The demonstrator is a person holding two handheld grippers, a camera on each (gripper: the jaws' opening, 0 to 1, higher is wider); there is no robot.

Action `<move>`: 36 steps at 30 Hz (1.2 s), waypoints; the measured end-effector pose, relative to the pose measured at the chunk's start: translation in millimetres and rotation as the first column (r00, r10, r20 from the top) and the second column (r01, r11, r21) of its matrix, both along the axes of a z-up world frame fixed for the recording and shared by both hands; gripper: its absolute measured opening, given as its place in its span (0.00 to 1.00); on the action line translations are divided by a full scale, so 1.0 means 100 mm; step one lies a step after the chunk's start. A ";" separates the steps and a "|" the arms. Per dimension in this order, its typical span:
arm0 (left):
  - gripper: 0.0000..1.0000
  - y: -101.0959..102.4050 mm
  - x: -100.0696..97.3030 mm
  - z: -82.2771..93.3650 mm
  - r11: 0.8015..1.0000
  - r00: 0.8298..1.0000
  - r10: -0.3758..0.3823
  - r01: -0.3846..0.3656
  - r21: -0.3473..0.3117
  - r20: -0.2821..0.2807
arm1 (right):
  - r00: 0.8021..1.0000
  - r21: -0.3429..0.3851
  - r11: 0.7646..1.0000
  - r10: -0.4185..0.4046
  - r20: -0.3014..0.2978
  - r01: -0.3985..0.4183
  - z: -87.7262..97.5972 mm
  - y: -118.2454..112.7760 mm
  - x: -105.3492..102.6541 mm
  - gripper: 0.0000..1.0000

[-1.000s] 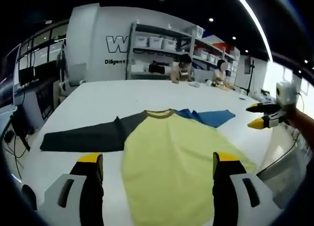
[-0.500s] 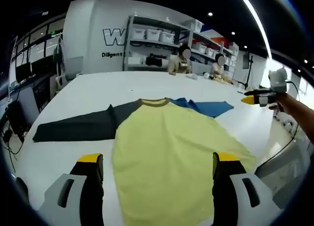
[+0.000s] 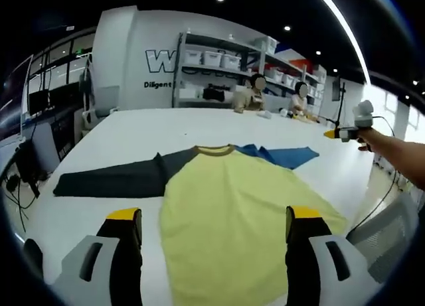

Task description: Fold the garment on the visible template until the final outline fits inside the template.

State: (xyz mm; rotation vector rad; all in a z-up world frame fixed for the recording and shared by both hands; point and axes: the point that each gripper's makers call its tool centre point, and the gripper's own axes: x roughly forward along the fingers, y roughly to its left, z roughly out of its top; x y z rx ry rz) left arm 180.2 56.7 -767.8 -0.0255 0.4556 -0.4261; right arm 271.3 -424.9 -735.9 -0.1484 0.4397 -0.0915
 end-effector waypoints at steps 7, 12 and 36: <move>0.84 -0.05 0.01 -0.09 0.999 0.999 -0.032 0.032 0.007 -0.026 | 0.994 0.040 0.994 -0.103 -0.047 0.105 -0.27 -0.46 0.17 0.41; 0.84 -0.03 0.02 -0.15 0.999 0.998 -0.034 0.035 0.018 -0.043 | 0.985 0.056 0.986 -0.151 -0.079 0.156 -0.46 -0.71 0.32 0.35; 0.81 0.04 -0.01 -0.33 0.999 0.994 -0.006 0.010 0.040 -0.110 | 0.965 0.105 0.971 -0.192 -0.177 0.213 -1.00 -1.05 0.73 0.20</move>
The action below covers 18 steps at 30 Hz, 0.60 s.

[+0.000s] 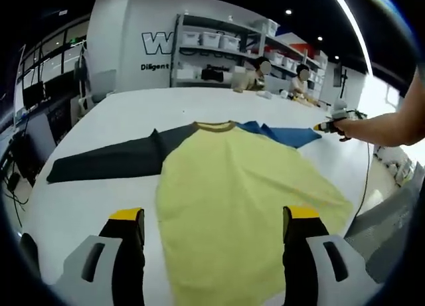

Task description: Fold the garment on the visible template until the final outline fits inside the template.

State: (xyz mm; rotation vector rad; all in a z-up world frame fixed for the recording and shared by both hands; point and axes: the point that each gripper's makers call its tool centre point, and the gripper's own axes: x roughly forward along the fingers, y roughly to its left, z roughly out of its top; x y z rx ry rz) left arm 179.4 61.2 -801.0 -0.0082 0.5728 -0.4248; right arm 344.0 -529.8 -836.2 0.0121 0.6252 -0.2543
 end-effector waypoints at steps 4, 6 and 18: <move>0.81 0.01 0.00 -0.01 1.000 1.000 0.003 -0.003 -0.001 -0.004 | 1.000 0.007 1.000 0.000 -0.002 0.000 -0.03 -0.02 0.01 0.20; 0.81 0.01 0.00 -0.01 1.000 1.000 0.004 -0.004 -0.002 -0.004 | 1.000 0.003 1.000 0.007 -0.007 -0.007 -0.06 -0.02 0.02 0.20; 0.80 0.02 0.00 -0.03 1.000 1.000 0.002 -0.002 0.005 -0.014 | 1.000 0.036 0.999 0.005 -0.018 -0.005 -0.17 -0.01 -0.02 0.14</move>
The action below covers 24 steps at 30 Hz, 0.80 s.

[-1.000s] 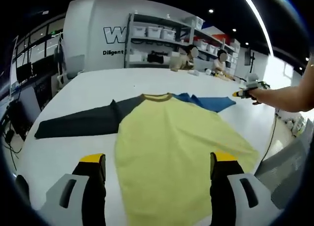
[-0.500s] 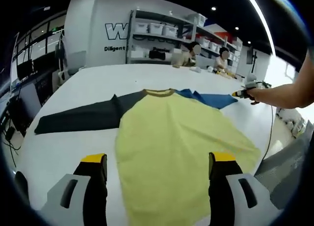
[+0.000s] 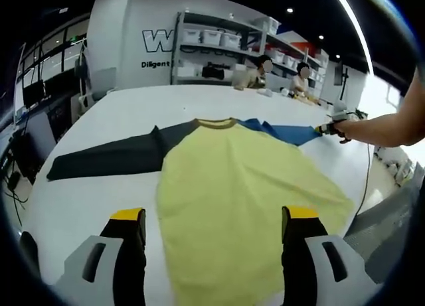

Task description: Fold the garment on the visible template until the final outline fits inside the template.

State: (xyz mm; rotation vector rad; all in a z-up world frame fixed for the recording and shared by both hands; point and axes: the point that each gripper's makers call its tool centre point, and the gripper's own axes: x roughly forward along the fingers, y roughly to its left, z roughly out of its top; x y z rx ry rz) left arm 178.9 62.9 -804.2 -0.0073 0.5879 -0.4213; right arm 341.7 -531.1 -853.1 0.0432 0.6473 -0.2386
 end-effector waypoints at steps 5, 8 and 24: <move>0.79 -0.01 0.00 -0.01 1.000 1.000 -0.005 0.005 0.002 -0.005 | 1.000 -0.001 1.000 0.023 0.004 -0.023 0.01 0.06 0.04 0.03; 0.79 0.00 0.00 -0.01 1.000 1.000 -0.003 0.003 0.006 -0.002 | 0.999 -0.019 0.999 0.038 -0.009 -0.038 -0.01 0.08 0.05 0.00; 0.78 -0.01 0.00 0.01 1.000 1.000 -0.007 0.007 0.008 0.007 | 1.000 -0.058 0.998 -0.020 0.007 0.020 0.08 0.00 0.05 0.00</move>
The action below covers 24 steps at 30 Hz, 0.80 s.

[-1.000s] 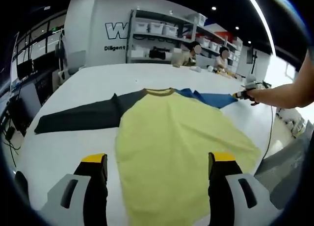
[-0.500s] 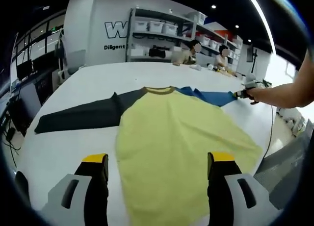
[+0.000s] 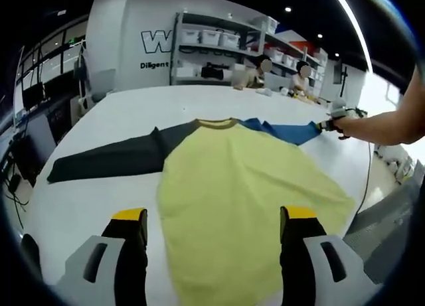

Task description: Fold the garment on the visible template until the final outline fits inside the template.

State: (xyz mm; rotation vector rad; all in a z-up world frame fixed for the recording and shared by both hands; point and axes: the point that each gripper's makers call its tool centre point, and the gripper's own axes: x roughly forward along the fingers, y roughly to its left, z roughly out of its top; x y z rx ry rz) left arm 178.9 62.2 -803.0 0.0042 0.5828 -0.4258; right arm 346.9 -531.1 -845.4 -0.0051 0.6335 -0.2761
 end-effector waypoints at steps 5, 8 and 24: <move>0.78 -0.01 0.00 0.02 1.000 1.000 -0.004 0.004 -0.003 0.006 | 0.998 0.018 0.998 -0.057 -0.011 0.058 0.00 -0.03 -0.09 0.00; 0.78 -0.01 0.01 0.04 1.000 1.000 -0.006 0.006 -0.008 0.013 | 0.998 0.020 0.998 -0.054 0.015 0.053 0.11 0.05 -0.11 0.00; 0.77 -0.10 0.02 0.26 0.998 0.996 -0.032 0.036 -0.051 0.083 | 0.977 -0.062 0.994 0.105 0.186 -0.094 1.13 0.74 -0.04 0.00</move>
